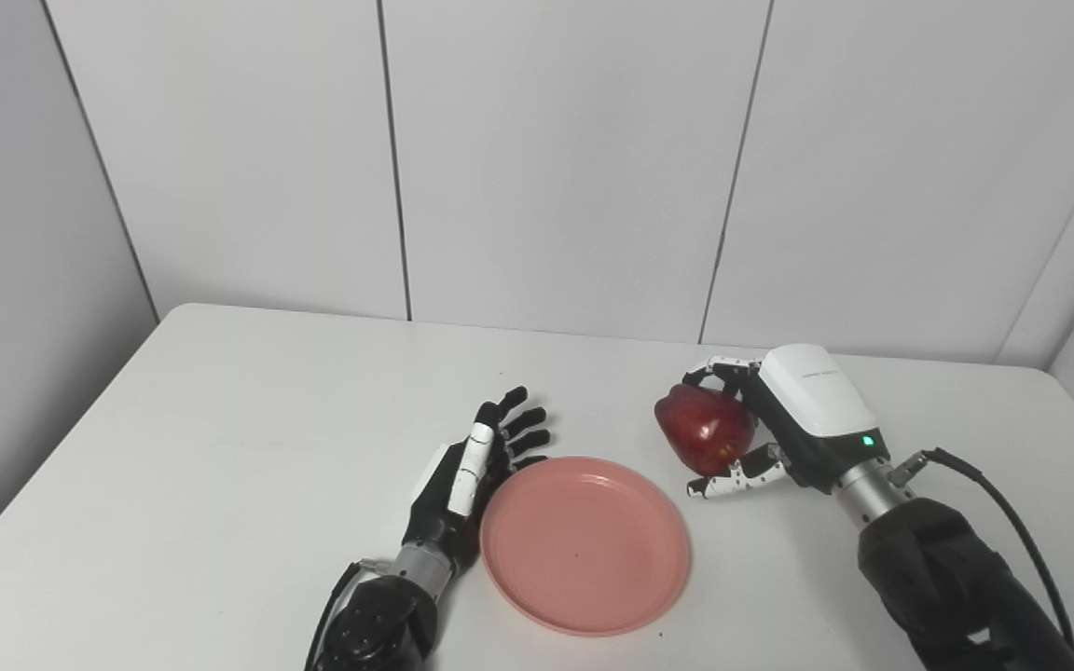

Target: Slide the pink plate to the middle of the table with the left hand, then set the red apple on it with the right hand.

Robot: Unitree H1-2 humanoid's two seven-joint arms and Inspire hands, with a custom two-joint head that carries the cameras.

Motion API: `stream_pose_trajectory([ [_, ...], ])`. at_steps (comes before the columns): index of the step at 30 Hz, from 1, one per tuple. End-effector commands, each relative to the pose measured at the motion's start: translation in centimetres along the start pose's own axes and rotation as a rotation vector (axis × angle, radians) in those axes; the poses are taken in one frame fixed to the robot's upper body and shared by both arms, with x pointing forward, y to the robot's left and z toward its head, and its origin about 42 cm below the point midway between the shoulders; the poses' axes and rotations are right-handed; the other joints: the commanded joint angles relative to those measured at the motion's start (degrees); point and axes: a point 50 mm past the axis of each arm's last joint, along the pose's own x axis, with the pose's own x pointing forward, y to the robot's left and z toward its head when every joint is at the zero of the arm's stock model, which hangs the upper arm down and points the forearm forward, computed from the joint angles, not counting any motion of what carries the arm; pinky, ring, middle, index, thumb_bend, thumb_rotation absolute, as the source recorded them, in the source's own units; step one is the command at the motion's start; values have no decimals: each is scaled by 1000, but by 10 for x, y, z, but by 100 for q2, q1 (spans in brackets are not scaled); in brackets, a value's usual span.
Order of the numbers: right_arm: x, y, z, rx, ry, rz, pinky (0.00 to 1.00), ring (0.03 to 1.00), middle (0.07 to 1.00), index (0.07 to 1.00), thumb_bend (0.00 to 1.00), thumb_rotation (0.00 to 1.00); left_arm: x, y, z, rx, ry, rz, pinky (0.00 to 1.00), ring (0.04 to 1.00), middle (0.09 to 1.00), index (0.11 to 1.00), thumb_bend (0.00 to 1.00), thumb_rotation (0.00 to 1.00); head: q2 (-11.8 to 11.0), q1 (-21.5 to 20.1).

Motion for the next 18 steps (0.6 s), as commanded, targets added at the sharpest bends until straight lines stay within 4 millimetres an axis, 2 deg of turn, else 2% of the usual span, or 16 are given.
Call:
stream_pose_trajectory([
  [1, 9, -15, 9, -15, -82, -65, 254, 333, 415, 485, 501, 158, 2, -9, -6, -11, 15, -10, 800, 855, 884, 907, 777, 988, 16, 61],
  [13, 13, 2, 32, 8, -136, -26, 216, 291, 377, 481, 500, 160, 3, -12, -3, -7, 13, -10, 785, 842, 873, 895, 766, 997, 110, 32],
  [18, 15, 4, 44, 16, -148, -8, 253, 327, 413, 483, 499, 160, 2, -8, -1, -13, 10, -14, 801, 851, 880, 897, 783, 982, 157, -83],
])
